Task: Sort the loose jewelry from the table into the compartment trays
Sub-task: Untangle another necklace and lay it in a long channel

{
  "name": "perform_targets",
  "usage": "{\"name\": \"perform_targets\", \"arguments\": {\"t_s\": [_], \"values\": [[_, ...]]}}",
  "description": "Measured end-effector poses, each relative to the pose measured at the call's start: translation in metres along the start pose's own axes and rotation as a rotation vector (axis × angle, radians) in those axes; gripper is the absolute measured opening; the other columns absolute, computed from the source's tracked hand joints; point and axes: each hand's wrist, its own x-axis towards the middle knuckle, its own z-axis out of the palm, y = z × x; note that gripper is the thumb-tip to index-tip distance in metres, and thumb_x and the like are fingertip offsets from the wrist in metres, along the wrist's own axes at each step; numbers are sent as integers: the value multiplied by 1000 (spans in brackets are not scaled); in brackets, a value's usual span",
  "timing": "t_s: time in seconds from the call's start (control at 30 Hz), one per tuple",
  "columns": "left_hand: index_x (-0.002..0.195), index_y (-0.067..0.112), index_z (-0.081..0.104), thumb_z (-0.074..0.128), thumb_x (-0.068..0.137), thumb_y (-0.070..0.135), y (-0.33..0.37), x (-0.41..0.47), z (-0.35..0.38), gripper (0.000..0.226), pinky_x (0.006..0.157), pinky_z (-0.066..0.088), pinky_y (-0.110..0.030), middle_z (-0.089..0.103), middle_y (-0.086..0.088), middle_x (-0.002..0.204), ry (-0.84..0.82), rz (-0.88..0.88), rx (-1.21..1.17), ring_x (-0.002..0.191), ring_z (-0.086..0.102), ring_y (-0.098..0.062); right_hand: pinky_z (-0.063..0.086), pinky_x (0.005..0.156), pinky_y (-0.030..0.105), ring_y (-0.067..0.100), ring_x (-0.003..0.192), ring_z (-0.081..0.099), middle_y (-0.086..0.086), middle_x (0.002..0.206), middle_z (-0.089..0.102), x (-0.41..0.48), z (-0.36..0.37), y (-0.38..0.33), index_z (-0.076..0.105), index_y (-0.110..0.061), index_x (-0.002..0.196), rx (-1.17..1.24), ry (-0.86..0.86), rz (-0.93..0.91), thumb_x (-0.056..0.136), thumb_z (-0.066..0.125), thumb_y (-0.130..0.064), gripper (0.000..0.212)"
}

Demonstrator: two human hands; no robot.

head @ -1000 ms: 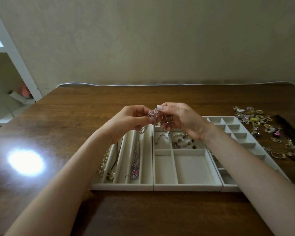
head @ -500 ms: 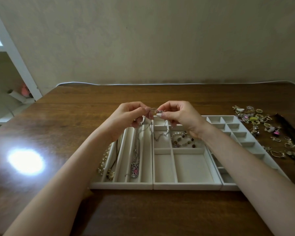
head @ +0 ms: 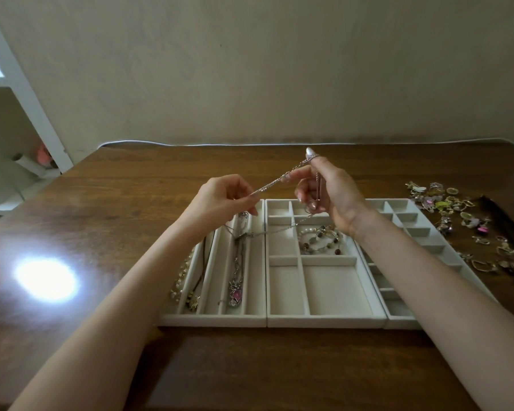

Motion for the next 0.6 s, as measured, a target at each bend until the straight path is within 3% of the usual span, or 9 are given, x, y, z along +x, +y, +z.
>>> {"name": "perform_targets", "arguments": {"t_s": [0.13, 0.23, 0.33, 0.4, 0.5, 0.6], "values": [[86, 6, 63, 60, 90, 20, -7, 5, -2, 14, 49, 41, -14, 69, -2, 71, 232, -55, -188, 49, 47, -3, 33, 48, 25, 14, 47, 46, 4, 51, 56, -4, 1, -1, 69, -10, 80, -35, 18, -12, 101, 24, -42, 59], [85, 7, 61, 52, 95, 21, -7, 7, -6, 19, 61, 51, -19, 69, -1, 74, 282, -133, -466, 64, 62, -8, 39, 52, 25, 14, 53, 52, 7, 59, 61, -4, 2, -1, 71, -8, 83, -26, 14, -7, 101, 21, -44, 63], [75, 16, 55, 40, 98, 29, -5, 9, -8, 31, 80, 53, -32, 73, 0, 83, 191, -207, -681, 84, 69, -16, 40, 53, 25, 13, 58, 53, 8, 68, 66, -3, 0, 0, 71, -7, 86, -1, 6, -1, 102, 20, -42, 64], [75, 16, 54, 32, 100, 39, -3, 9, -8, 40, 84, 53, -38, 73, -5, 86, 107, -241, -799, 83, 70, -20, 40, 54, 25, 13, 60, 53, 8, 71, 67, -3, 1, 0, 72, -6, 89, 2, -7, -8, 103, 20, -40, 63], [81, 9, 58, 22, 97, 54, -1, 6, -6, 60, 77, 56, -40, 71, -15, 89, -18, -274, -815, 80, 69, -28, 41, 55, 25, 14, 61, 53, 9, 75, 67, -3, 2, 1, 71, -3, 95, -5, -18, -19, 103, 19, -37, 63], [83, 5, 58, 17, 94, 61, 0, 5, -6, 71, 64, 58, -35, 67, -16, 77, -90, -334, -807, 71, 67, -30, 41, 51, 24, 15, 57, 53, 12, 77, 69, -3, 2, 1, 71, -3, 96, 0, -33, -18, 103, 18, -37, 64]]}}
